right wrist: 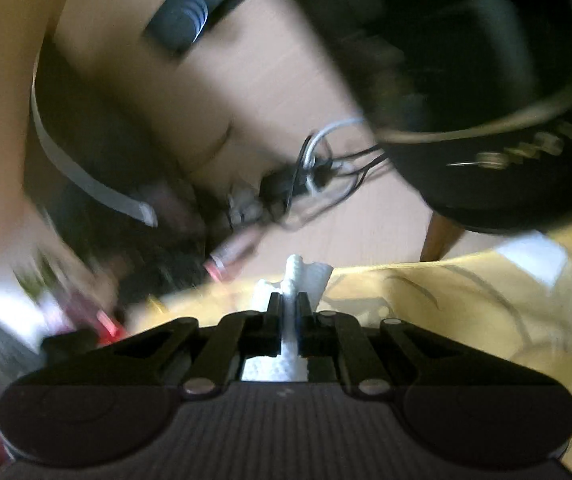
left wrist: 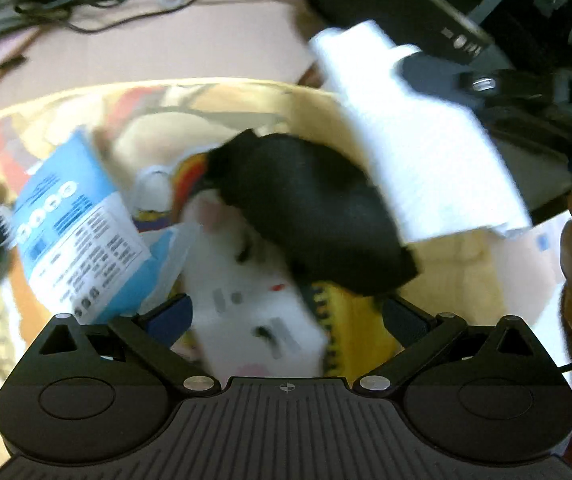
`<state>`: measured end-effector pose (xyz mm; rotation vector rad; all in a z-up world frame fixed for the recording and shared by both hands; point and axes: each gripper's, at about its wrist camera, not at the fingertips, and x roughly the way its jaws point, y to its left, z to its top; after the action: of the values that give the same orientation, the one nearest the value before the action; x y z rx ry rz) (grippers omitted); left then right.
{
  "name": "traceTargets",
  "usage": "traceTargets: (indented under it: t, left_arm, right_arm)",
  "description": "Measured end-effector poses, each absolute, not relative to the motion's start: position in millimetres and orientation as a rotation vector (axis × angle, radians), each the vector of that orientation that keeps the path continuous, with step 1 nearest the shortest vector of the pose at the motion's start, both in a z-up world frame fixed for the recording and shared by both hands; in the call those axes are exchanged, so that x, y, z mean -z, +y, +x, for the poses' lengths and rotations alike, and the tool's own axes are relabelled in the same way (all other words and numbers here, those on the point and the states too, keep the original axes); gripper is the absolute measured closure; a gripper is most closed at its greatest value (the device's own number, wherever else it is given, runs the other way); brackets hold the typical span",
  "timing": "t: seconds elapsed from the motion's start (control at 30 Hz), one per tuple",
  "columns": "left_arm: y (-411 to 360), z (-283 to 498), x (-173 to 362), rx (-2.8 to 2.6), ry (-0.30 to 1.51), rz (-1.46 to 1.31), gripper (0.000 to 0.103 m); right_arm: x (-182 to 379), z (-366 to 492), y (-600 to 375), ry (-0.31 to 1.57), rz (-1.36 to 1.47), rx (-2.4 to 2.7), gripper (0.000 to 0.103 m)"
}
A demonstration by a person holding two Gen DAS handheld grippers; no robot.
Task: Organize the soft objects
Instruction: 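Rub the held tissue over the black eye mask with the right gripper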
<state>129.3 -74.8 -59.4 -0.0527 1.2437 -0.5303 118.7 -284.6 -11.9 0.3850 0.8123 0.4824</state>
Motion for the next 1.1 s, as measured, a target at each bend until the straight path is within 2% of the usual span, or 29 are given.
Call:
traceTargets:
  t: [0.1, 0.2, 0.23, 0.27, 0.33, 0.4, 0.43, 0.47, 0.63, 1.1]
  left_arm:
    - [-69, 119, 60, 0.531, 1.257, -0.01, 0.0]
    - [-57, 112, 58, 0.542, 1.252, -0.049, 0.0]
    - [-53, 111, 58, 0.538, 1.253, -0.063, 0.0]
    - [-51, 110, 58, 0.528, 1.256, -0.071, 0.0]
    - [-47, 109, 58, 0.512, 1.262, -0.084, 0.0]
    - [-46, 106, 55, 0.512, 1.262, -0.079, 0.0]
    - [-47, 104, 54, 0.516, 1.261, -0.076, 0.0]
    - [-48, 104, 52, 0.52, 1.26, -0.079, 0.0]
    - [-56, 109, 52, 0.537, 1.246, -0.137, 0.0]
    - [-108, 153, 61, 0.689, 1.244, -0.292, 0.0]
  right_arm:
    - [33, 114, -240, 0.861, 0.094, -0.454, 0.095]
    - [50, 111, -232, 0.919, 0.091, -0.471, 0.075]
    - [53, 110, -232, 0.927, 0.095, -0.468, 0.061]
    - [56, 109, -232, 0.933, 0.103, -0.466, 0.056]
    - [56, 109, -237, 0.922, 0.142, -0.465, 0.057]
    - [57, 110, -243, 0.912, 0.182, -0.464, 0.073]
    - [57, 110, -245, 0.906, 0.201, -0.463, 0.09]
    - [57, 110, -248, 0.901, 0.221, -0.462, 0.093]
    - [56, 117, -277, 0.885, 0.337, -0.376, 0.093]
    - [62, 117, -328, 0.938, 0.279, -0.214, 0.093]
